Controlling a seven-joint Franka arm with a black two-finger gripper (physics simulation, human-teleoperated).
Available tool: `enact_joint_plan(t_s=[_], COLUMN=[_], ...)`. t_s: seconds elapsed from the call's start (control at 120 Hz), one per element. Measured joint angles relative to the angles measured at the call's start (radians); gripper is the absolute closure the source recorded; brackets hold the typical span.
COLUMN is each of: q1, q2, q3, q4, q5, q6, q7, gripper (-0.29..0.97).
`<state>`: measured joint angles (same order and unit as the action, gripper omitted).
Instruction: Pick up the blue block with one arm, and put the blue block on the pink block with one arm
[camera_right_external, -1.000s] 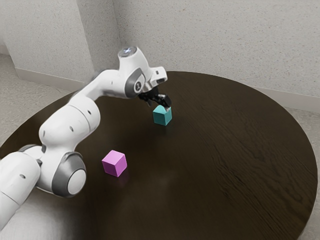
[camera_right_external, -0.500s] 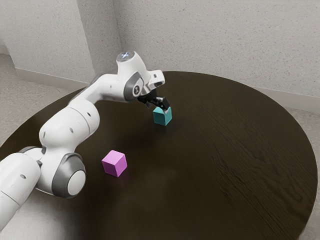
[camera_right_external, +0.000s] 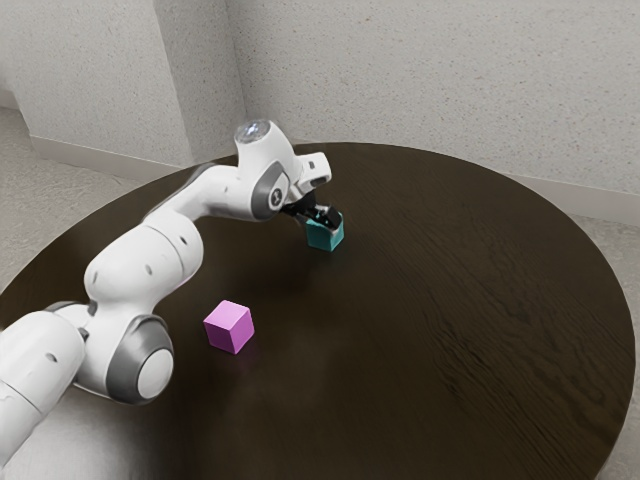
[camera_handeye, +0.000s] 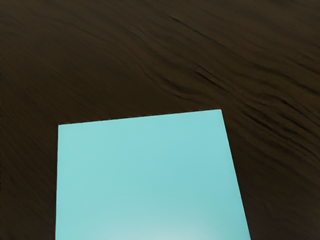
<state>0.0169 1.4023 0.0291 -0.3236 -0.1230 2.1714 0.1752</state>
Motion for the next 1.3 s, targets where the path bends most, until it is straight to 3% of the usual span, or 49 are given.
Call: enact_joint_plan(t_s=[0.558,0.9,1.05,1.183,1.3], q1=[0.003,0.002,0.003,0.003,0.004], q2=[0.027,0.026,0.017,-0.056,-0.212], q3=[0.000,0.000,0.001,0.003,-0.002], q4=[-0.012,-0.029,-0.048,-0.140,-0.309], q5=[-0.007,-0.041,-0.040,-0.036,-0.033], q6=[0.133,0.146,0.148,0.147,0.144], q7=[0.004,0.002,-0.003,-0.010,-0.015], gripper=[0.04,0.29,0.34,0.36,0.35])
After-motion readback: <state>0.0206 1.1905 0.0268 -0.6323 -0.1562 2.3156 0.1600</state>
